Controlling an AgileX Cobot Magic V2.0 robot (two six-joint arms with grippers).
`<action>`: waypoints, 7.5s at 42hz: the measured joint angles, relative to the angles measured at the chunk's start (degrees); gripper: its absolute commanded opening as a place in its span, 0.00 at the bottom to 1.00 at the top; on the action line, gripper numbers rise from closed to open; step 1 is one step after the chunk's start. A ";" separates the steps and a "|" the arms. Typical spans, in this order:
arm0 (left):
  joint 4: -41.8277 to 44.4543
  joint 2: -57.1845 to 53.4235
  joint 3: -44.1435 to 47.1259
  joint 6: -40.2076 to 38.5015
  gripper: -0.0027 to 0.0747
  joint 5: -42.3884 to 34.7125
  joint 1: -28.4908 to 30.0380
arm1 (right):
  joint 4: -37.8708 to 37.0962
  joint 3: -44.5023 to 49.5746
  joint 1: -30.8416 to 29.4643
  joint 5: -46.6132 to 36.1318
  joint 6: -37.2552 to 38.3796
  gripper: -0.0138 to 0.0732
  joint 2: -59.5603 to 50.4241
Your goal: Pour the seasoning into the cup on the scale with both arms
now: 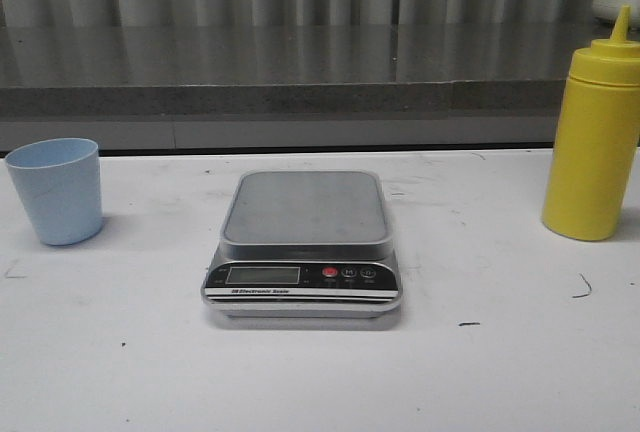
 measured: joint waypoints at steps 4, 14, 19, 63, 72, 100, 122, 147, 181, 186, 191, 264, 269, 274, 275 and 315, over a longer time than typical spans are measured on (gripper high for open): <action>0.00 2.68 0.00 0.00 0.01 0.34 0.00 | 0.00 0.00 0.00 1.32 0.00 0.08 3.06; -0.40 6.86 0.00 0.00 0.04 2.16 0.00 | 0.00 0.00 0.00 4.03 -0.09 0.26 8.49; -0.40 8.79 0.00 0.00 0.27 2.20 0.00 | 0.00 0.00 0.00 4.40 -0.22 0.60 9.64; -1.95 62.08 -31.89 0.00 0.74 14.71 -2.13 | 0.00 0.00 0.00 6.53 -0.30 0.79 9.97; -1.95 73.36 -38.53 0.00 0.74 14.71 -4.17 | 0.00 0.00 0.00 6.53 -0.30 0.79 9.97; -1.85 86.17 -44.58 0.00 0.22 13.40 -4.17 | 0.00 0.00 0.00 6.53 -0.30 0.79 9.97; -1.95 82.42 -44.80 0.00 0.01 15.06 -4.92 | 0.00 0.00 0.00 6.53 -0.30 0.79 9.97; -1.84 71.95 -48.06 -0.32 0.01 19.11 -25.71 | 0.00 0.00 0.00 6.53 -0.30 0.79 9.97; 0.83 91.05 -62.90 -11.44 0.01 20.42 -31.14 | 0.00 0.00 0.00 6.53 -0.30 0.79 9.97; 1.22 91.15 -62.99 -11.56 0.01 21.61 -31.14 | 0.00 0.00 0.00 6.53 -0.30 0.79 9.97; 1.22 91.15 -63.03 -11.56 0.02 21.61 -31.14 | 0.00 0.00 0.00 6.53 -0.30 0.79 9.97; 0.07 19.66 -12.43 2.84 0.53 17.50 -31.14 | 0.00 0.00 0.00 5.87 -0.30 0.79 9.97; -1.18 12.76 -7.57 2.94 0.53 17.06 -31.14 | 0.00 0.00 0.00 5.87 -0.30 0.79 9.97; -1.54 9.23 -5.39 2.94 0.53 16.72 -31.14 | 0.00 0.00 0.00 5.87 -0.30 0.79 9.97; -1.54 8.88 -5.27 2.94 0.53 16.77 -31.14 | 0.00 0.00 0.00 5.73 -0.30 0.79 9.97; -1.76 7.89 -5.02 2.94 0.53 15.94 -31.14 | 3.18 -3.59 3.78 -12.72 -1.05 0.91 29.71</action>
